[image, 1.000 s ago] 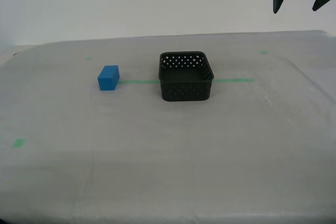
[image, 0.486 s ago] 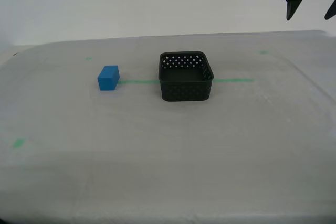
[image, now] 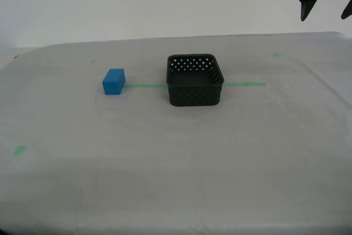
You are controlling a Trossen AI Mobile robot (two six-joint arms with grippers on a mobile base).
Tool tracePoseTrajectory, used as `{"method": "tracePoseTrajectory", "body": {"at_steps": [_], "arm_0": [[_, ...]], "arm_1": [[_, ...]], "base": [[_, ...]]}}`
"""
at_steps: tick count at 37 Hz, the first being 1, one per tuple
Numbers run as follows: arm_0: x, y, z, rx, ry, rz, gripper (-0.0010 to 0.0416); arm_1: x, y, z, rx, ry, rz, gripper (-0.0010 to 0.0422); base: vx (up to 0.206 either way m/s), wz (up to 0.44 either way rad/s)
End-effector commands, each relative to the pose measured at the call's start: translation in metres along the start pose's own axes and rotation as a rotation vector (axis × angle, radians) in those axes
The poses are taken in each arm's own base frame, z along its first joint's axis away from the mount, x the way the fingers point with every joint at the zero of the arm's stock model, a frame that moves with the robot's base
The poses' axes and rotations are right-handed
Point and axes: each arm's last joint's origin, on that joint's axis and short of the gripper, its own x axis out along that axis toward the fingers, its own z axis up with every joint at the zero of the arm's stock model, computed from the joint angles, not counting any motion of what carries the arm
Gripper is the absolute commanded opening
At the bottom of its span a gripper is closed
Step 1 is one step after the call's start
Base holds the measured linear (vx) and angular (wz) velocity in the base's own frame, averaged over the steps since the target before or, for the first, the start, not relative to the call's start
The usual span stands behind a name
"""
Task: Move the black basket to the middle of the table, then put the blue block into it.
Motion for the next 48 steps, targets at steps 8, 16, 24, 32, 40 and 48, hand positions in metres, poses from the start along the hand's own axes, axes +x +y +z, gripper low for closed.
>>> {"method": "tracePoseTrajectory", "body": {"at_steps": [8, 16, 24, 32, 40, 48], "arm_0": [[-0.0003, 0.0, 0.0003, -0.001, -0.003, -0.003, 0.0399], [-0.0003, 0.0, 0.0003, -0.001, -0.003, -0.003, 0.0399], [-0.0003, 0.0, 0.0003, -0.001, -0.003, -0.003, 0.0399], [-0.0003, 0.0, 0.0003, -0.001, -0.003, -0.003, 0.0399], [-0.0003, -0.0001, 0.0004, 0.0, -0.003, -0.003, 0.0399], [-0.0003, 0.0, 0.0003, -0.001, -0.003, -0.003, 0.0399]], "arm_1": [[0.0, -0.0001, 0.0005, 0.001, -0.004, 0.0, 0.0], [0.0, -0.0001, 0.0005, 0.001, -0.004, 0.0, 0.0], [0.0, -0.0001, 0.0005, 0.001, -0.004, 0.0, 0.0], [0.0, -0.0001, 0.0005, 0.001, -0.004, 0.0, 0.0], [0.0, -0.0001, 0.0005, -0.022, -0.004, 0.0, 0.0], [0.0001, 0.0005, 0.0005, -0.032, -0.002, 0.016, 0.0]], "base": [[0.0, 0.0], [0.0, 0.0], [0.0, 0.0], [0.0, 0.0], [0.0, 0.0], [0.0, 0.0]]}}
